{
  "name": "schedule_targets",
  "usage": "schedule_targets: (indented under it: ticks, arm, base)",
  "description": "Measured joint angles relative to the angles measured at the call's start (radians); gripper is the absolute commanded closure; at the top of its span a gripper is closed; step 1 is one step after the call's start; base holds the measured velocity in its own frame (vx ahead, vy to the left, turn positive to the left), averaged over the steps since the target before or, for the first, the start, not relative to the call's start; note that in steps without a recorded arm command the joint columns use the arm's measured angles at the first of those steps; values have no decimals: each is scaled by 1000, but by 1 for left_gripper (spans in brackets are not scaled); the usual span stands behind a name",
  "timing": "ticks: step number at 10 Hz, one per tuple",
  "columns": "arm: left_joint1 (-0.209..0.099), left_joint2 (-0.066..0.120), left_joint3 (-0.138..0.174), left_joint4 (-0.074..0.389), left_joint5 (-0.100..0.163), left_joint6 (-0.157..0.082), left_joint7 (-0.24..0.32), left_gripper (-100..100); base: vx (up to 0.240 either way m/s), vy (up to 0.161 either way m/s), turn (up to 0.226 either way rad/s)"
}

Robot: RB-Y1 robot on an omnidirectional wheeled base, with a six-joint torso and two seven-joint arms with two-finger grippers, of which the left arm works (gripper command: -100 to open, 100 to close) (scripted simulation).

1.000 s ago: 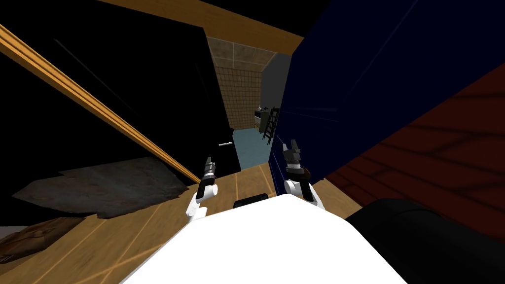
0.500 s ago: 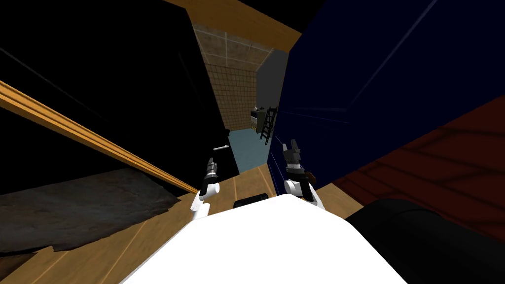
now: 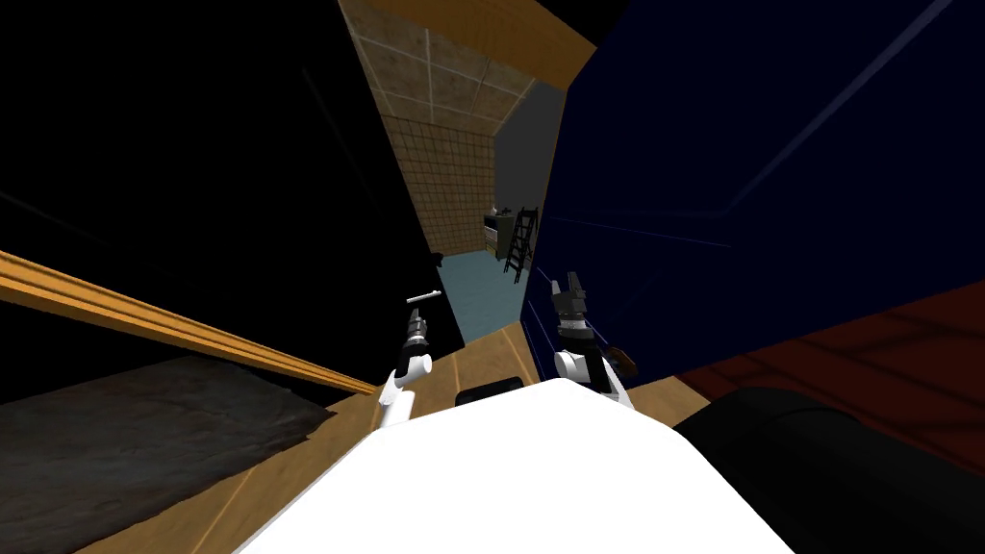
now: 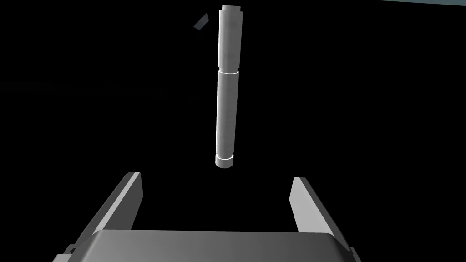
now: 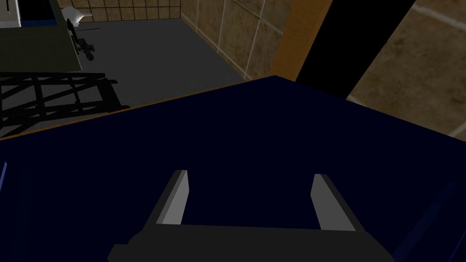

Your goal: Pull the door open

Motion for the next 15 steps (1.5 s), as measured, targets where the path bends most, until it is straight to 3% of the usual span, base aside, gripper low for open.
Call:
schedule_targets:
  ticks: [2,4,8,11,12,15]
  arm:
    - [5,22,15,-4,7,6,8,-100]
    - [-1,57,41,21,20,-3,24,-100]
    - [-4,113,77,70,42,-25,57,-100]
    - [10,133,96,71,54,-26,73,-100]
    - [10,133,96,71,54,-27,74,100]
    - [10,131,95,72,54,-25,74,100]
  base:
    - [15,37,-298]
    - [126,24,-195]
    - [212,14,-55]
    - [189,-21,28]
    - [-22,-6,8]
    - [-27,3,-17]
